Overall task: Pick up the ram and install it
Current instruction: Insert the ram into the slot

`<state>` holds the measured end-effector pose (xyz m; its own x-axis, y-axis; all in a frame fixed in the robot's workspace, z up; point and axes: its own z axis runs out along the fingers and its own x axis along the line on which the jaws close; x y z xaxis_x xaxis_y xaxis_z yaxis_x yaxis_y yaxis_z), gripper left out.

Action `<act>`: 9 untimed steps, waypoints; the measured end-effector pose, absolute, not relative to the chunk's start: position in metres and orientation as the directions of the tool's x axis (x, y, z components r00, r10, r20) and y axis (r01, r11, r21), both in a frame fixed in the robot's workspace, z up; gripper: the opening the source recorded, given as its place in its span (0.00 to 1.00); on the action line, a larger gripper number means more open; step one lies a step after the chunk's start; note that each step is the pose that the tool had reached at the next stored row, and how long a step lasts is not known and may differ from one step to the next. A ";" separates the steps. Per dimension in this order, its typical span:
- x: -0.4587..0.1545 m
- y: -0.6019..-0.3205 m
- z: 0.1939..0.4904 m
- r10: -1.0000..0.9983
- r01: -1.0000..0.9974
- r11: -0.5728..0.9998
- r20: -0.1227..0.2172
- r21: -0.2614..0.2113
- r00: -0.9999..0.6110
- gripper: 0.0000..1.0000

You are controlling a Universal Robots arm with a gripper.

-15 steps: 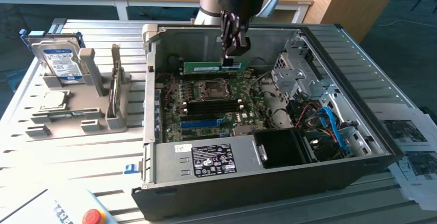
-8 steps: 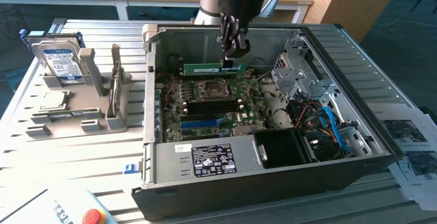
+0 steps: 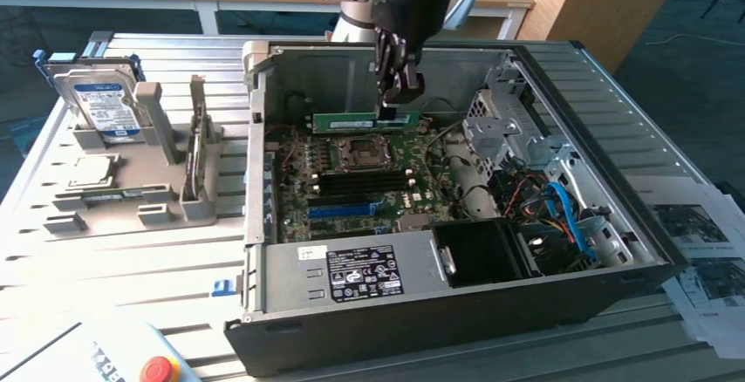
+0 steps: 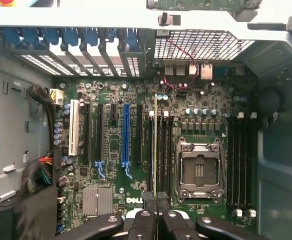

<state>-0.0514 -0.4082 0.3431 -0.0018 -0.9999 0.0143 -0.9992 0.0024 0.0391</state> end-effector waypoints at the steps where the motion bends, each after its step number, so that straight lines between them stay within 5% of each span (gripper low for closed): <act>1: -0.051 -0.408 0.342 -1.000 -0.999 0.002 0.014 0.039 -0.002 0.12; 9: -0.051 -0.408 0.333 -1.000 -0.999 0.002 0.014 0.039 -0.002 0.12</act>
<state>-0.0514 -0.4083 0.3329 -0.0019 -0.9999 0.0143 -0.9992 0.0025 0.0391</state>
